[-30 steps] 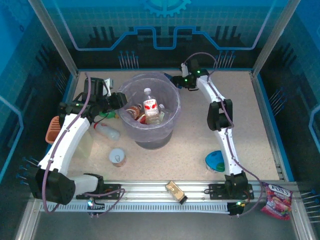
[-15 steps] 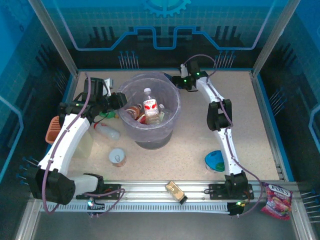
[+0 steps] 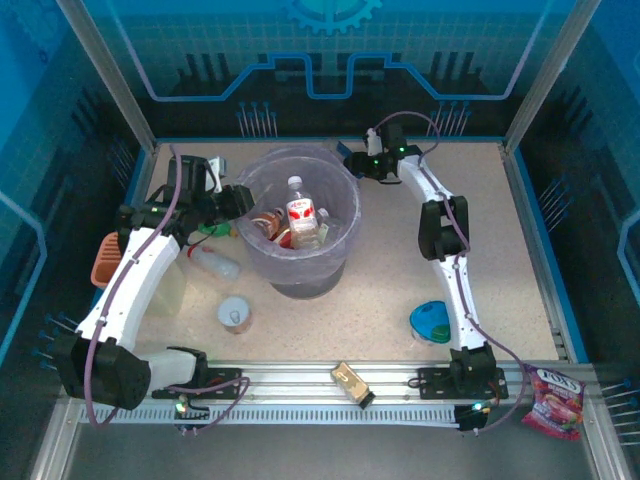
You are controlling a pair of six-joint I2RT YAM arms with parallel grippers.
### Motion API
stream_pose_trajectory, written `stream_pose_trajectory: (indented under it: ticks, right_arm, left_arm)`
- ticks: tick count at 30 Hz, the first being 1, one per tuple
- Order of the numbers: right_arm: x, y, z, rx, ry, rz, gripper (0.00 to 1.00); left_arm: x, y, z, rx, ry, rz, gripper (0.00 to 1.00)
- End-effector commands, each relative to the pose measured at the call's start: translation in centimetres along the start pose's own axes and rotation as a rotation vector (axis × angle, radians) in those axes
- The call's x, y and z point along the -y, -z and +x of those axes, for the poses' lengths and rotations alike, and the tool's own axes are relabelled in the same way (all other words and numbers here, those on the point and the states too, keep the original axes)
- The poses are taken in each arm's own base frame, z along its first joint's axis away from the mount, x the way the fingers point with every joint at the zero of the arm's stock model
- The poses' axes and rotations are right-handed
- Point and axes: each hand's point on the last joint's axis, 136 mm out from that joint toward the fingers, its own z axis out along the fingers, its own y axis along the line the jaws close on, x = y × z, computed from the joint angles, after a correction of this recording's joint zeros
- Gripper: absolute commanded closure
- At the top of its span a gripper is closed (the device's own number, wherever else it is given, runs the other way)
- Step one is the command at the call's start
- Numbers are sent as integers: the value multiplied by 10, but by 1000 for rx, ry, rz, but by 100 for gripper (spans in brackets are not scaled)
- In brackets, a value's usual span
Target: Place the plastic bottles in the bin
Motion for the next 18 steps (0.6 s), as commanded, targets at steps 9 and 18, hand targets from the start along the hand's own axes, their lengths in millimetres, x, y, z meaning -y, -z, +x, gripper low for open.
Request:
stream_pose_trajectory:
  ticks: [9, 18]
  right_arm:
    - [11, 35, 2, 10, -38, 40, 45]
    - [29, 60, 6, 30, -55, 63, 59]
  left_arm:
    - [-5, 9, -2, 1, 2, -16, 62]
    - [-5, 11, -2, 1, 4, -21, 62]
